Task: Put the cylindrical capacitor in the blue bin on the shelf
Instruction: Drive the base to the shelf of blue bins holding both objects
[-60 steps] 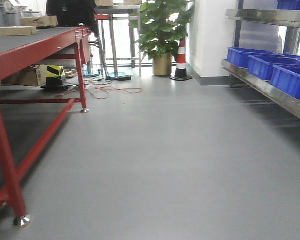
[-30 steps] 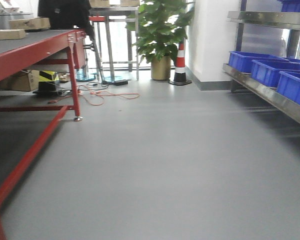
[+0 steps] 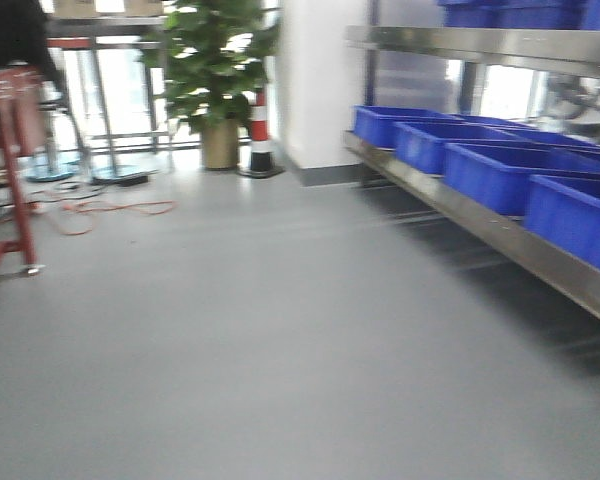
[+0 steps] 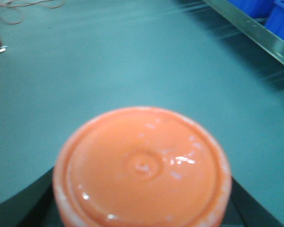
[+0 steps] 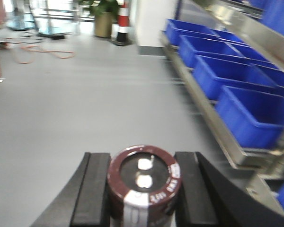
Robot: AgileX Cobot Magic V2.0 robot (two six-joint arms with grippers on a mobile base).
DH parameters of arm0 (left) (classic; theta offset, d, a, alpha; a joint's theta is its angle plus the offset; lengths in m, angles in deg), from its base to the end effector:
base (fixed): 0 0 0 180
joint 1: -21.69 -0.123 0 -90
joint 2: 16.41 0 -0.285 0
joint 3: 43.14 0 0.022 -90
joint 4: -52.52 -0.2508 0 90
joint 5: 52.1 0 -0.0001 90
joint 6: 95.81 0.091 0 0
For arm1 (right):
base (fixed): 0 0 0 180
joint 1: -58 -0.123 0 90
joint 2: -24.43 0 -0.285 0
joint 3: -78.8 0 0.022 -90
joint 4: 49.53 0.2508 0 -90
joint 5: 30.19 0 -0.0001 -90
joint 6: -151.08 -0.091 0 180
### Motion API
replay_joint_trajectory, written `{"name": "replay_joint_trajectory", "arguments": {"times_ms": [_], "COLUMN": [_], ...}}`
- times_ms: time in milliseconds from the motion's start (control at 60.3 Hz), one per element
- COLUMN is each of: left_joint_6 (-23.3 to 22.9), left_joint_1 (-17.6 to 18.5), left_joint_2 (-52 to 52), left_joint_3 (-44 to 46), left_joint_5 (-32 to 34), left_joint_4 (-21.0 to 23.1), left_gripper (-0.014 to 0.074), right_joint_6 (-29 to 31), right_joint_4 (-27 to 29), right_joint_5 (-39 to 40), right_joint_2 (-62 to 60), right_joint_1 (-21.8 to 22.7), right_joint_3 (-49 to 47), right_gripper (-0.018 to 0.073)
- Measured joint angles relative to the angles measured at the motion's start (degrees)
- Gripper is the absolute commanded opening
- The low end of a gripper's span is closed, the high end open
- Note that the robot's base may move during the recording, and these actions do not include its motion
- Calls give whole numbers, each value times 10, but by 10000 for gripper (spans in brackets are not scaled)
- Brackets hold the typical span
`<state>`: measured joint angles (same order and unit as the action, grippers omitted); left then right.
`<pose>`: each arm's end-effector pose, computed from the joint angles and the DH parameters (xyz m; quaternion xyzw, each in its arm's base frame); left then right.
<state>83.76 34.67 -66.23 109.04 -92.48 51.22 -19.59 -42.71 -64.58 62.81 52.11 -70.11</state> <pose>0.1335 -0.0294 0.3731 0.0973 0.8517 -0.0494 0.5126 0.0908 0.0155 0.3870 -0.0863 0.7813 0.0382 0.6170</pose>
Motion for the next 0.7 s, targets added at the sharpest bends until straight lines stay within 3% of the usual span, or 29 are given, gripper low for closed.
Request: {"name": "replay_joint_trajectory", "arguments": {"times_ms": [696], "left_joint_6": [0], "left_joint_1": [0], "left_joint_2": [0], "left_joint_3": [0], "left_joint_5": [0], "left_joint_4": [0], "left_gripper": [-111], "right_joint_6": [0], "right_joint_4": [0], "right_joint_5": [0], "right_joint_2": [0], "right_joint_1": [0], "right_joint_3": [0], "right_gripper": [-134]}}
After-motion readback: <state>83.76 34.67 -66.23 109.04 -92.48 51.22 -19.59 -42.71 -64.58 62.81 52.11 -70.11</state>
